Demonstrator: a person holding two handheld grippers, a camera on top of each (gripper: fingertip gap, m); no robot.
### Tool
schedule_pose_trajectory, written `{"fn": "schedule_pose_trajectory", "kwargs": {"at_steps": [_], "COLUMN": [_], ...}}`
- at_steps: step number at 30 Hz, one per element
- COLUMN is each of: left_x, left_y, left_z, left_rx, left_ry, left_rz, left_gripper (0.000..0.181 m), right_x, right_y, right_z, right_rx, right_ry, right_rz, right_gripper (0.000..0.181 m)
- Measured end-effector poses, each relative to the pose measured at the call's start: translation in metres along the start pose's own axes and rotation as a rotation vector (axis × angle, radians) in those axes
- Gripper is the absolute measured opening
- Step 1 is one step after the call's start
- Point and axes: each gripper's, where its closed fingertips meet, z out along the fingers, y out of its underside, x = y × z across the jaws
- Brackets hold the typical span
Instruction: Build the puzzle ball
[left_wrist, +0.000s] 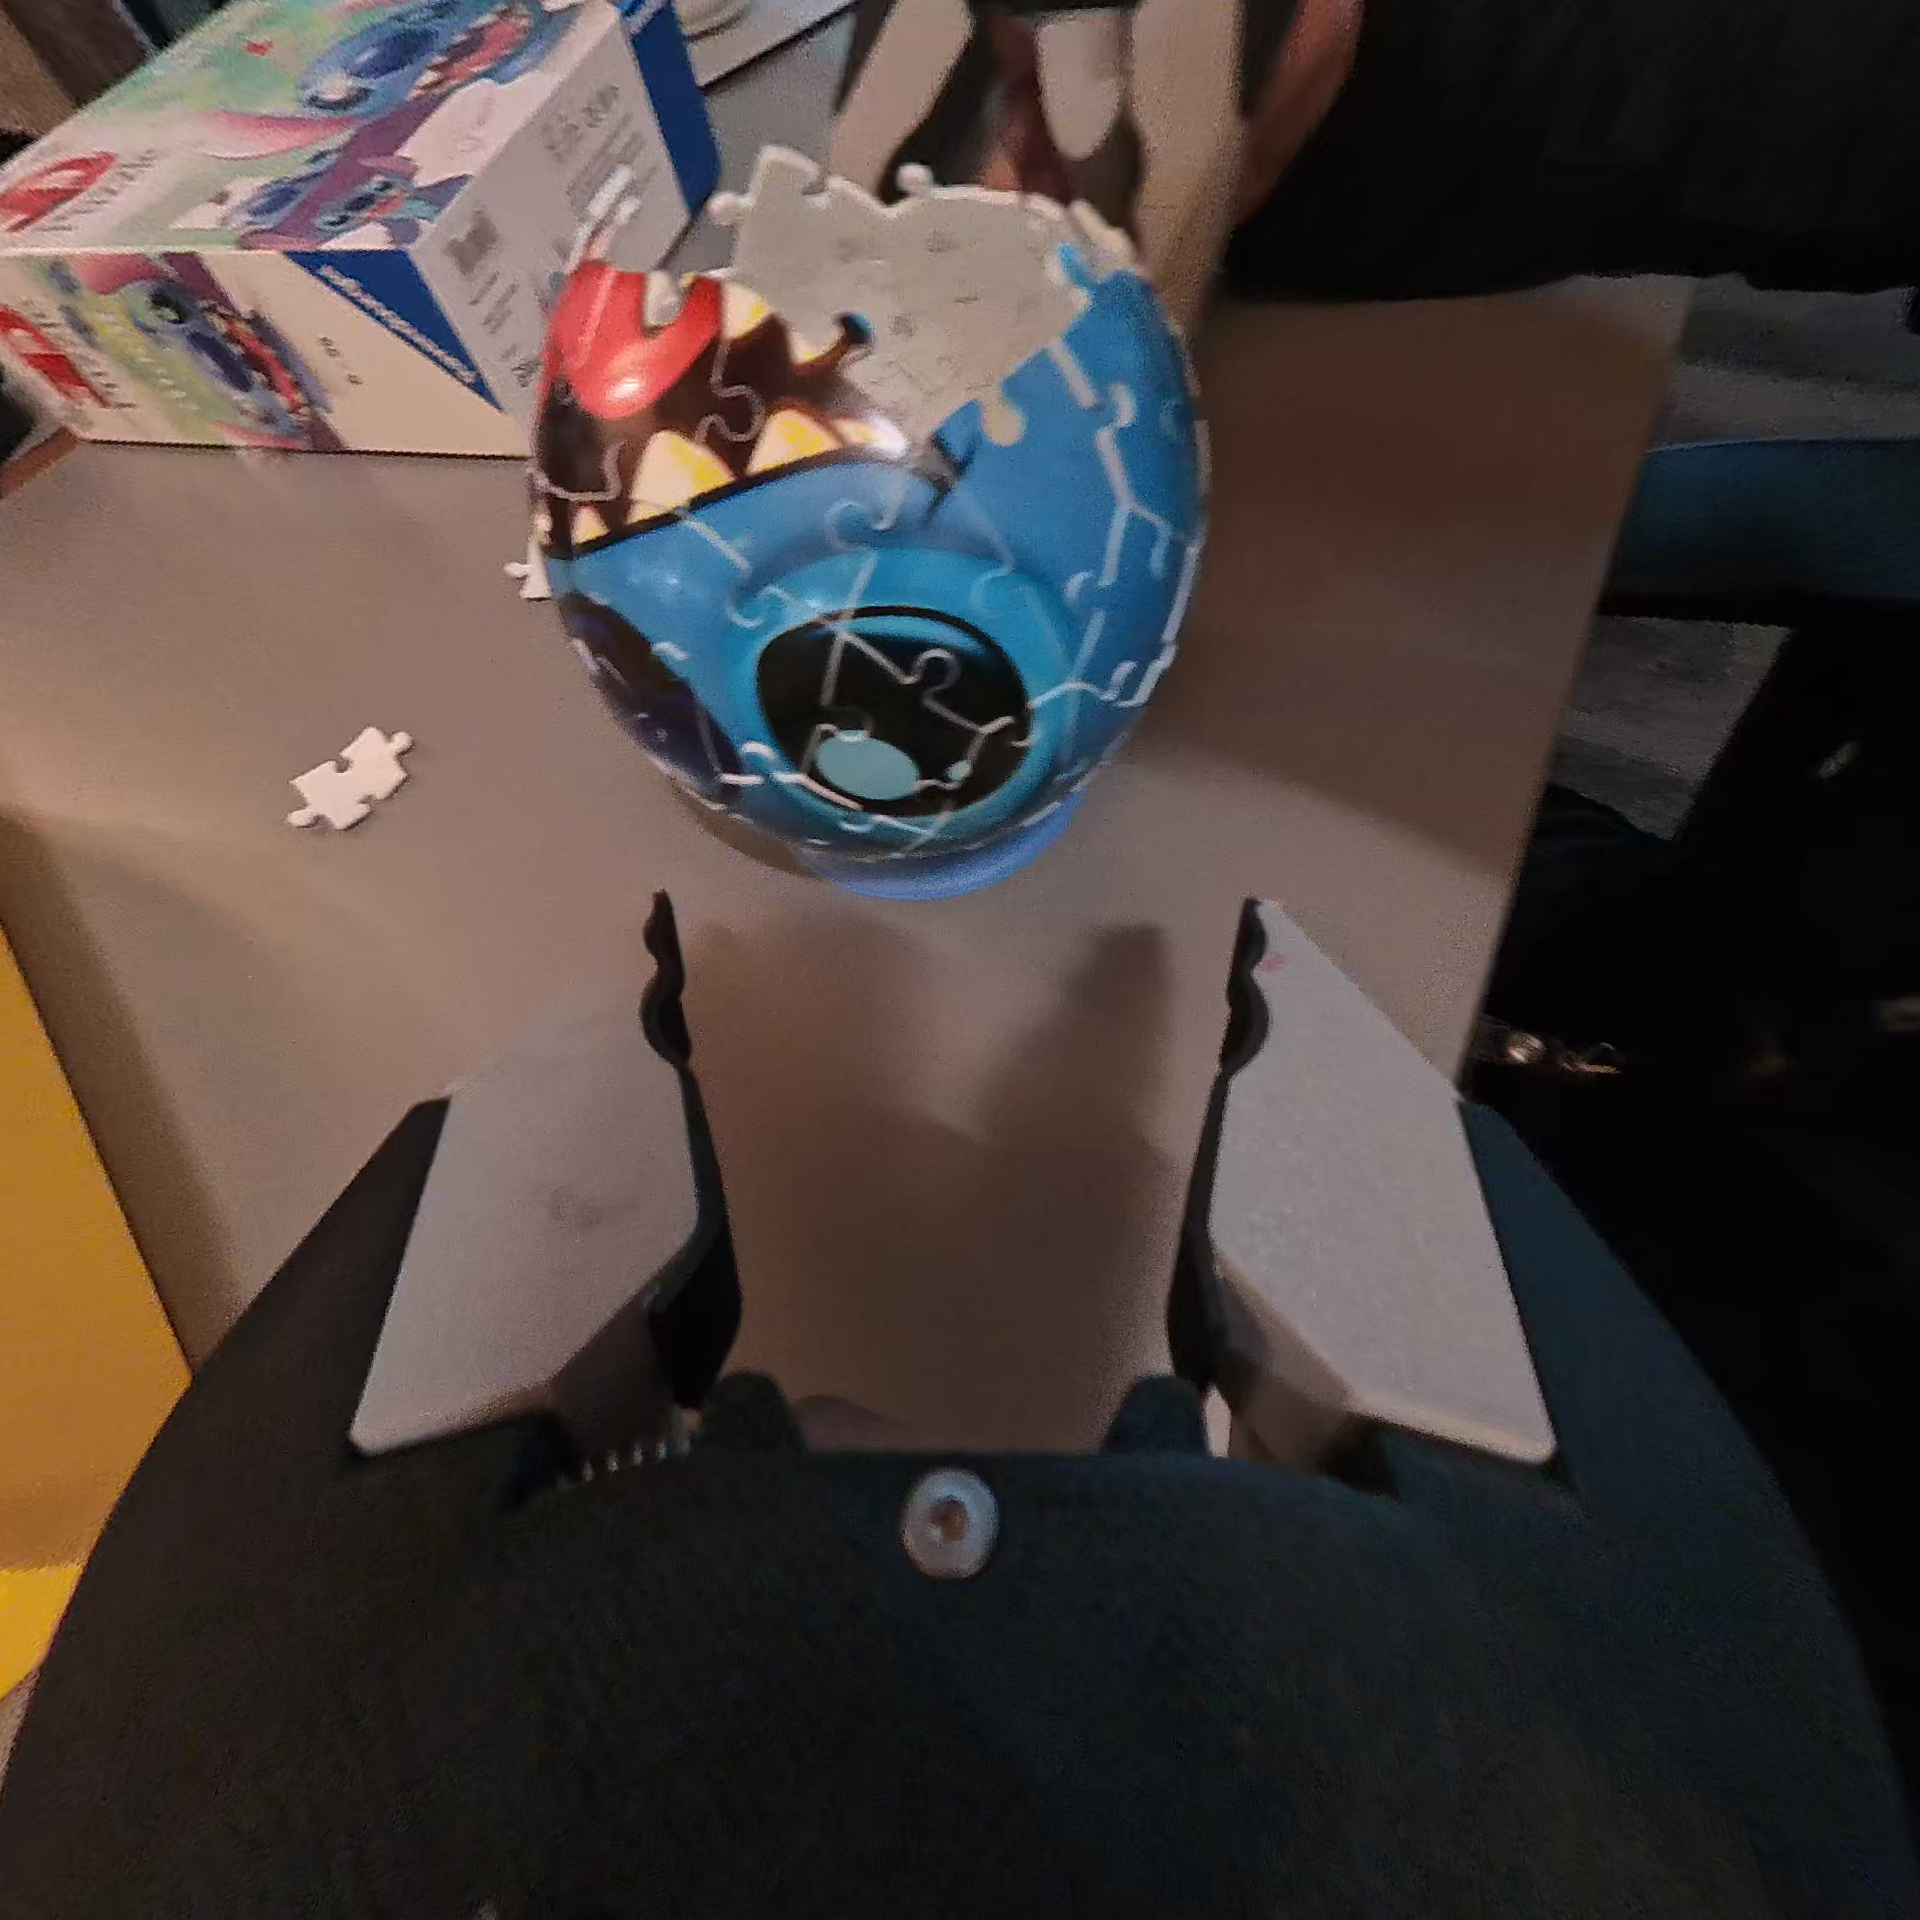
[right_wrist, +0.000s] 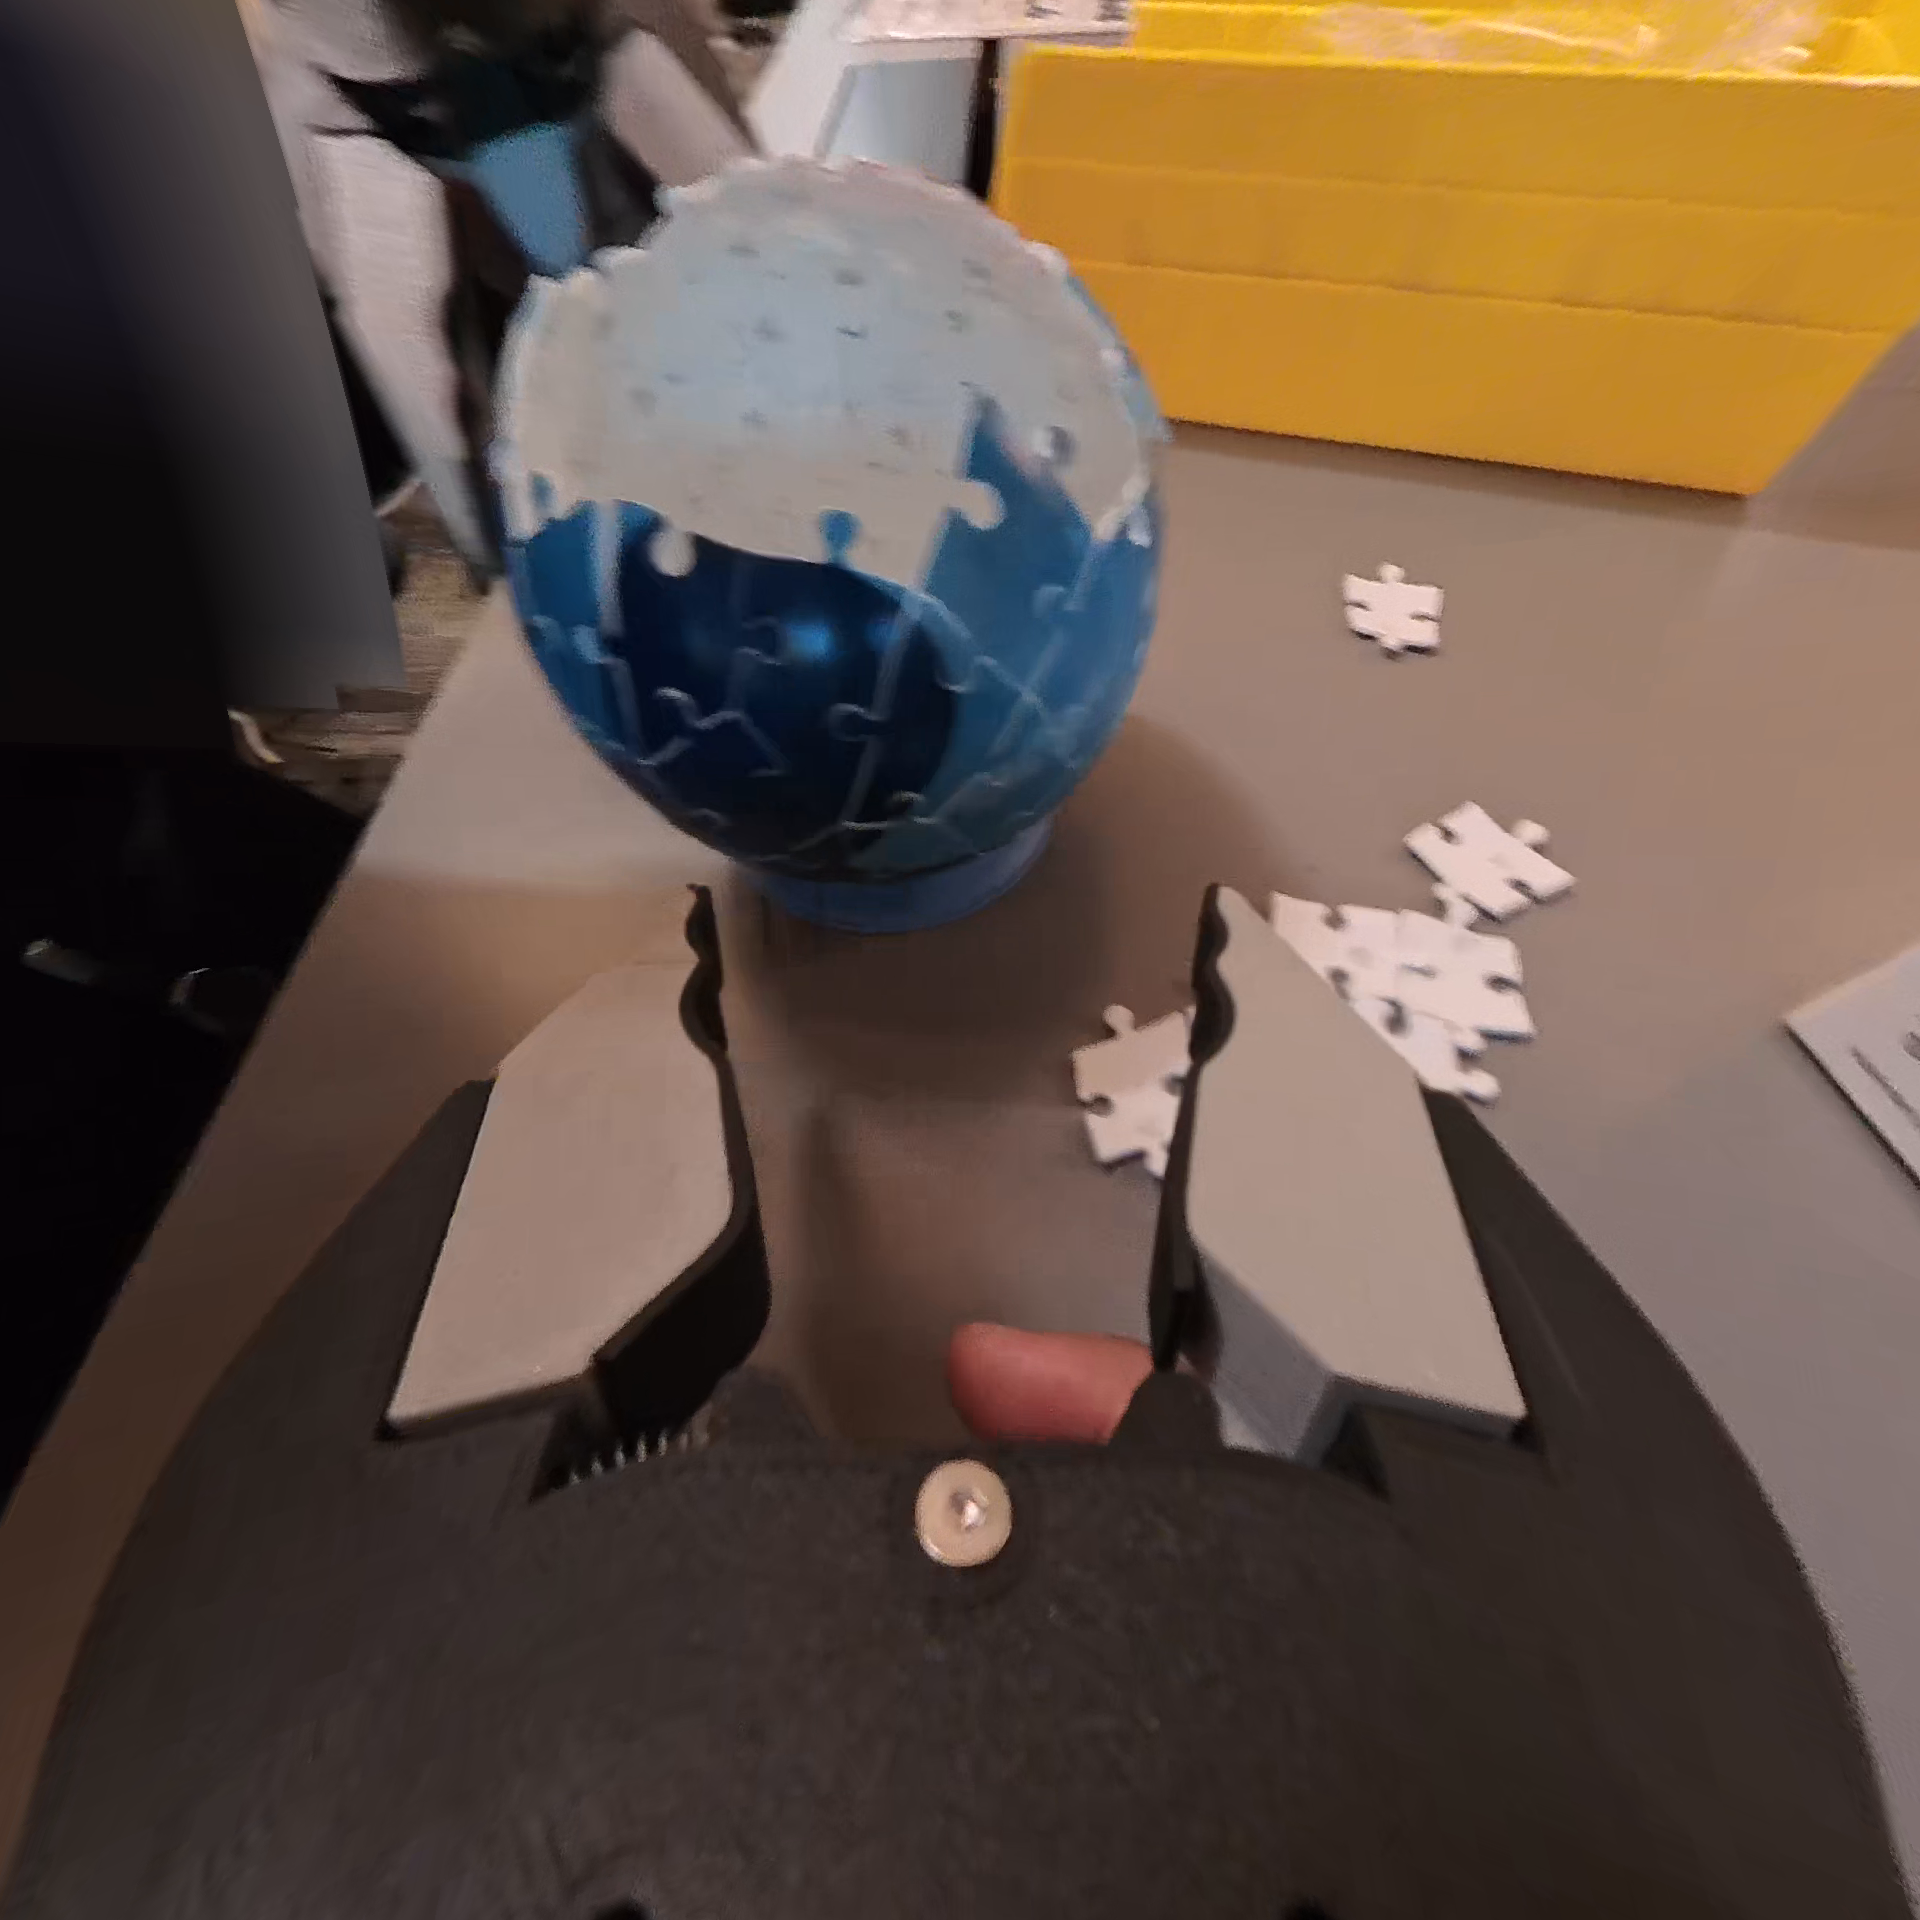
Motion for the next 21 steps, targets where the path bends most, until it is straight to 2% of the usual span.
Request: {"fn": "schedule_pose_trajectory", "kwargs": {"at_steps": [2, 6, 11, 16, 18, 21], "left_x": [-0.006, 0.011, 0.028, 0.047, 0.04, 0.008], "left_y": [0.002, 0.002, 0.002, -0.014, -0.015, -0.013], "left_z": [0.009, 0.02, 0.012, -0.003, -0.006, -0.005], "left_rx": [0.005, -0.007, -0.003, 0.074, 0.074, 0.072], "left_ry": [-0.017, 0.05, 0.109, 0.227, 0.216, 0.097], "left_rz": [-0.009, 0.013, 0.041, 0.02, 0.001, -0.052], "left_gripper": [0.105, 0.103, 0.099, 0.094, 0.093, 0.094], "right_x": [-0.011, -0.006, 0.002, 0.021, 0.025, 0.023], "right_y": [-0.003, -0.003, 0.0, 0.001, 0.001, -0.001], "right_z": [0.007, 0.021, 0.02, 0.011, 0.009, 0.005], "right_rx": [-0.003, -0.046, -0.039, -0.024, -0.02, -0.007], "right_ry": [-0.024, 0.036, 0.03, 0.095, 0.109, 0.102], "right_rz": [-0.034, -0.071, -0.034, -0.006, 0.007, 0.007], "right_gripper": [0.092, 0.093, 0.096, 0.093, 0.091, 0.089]}}
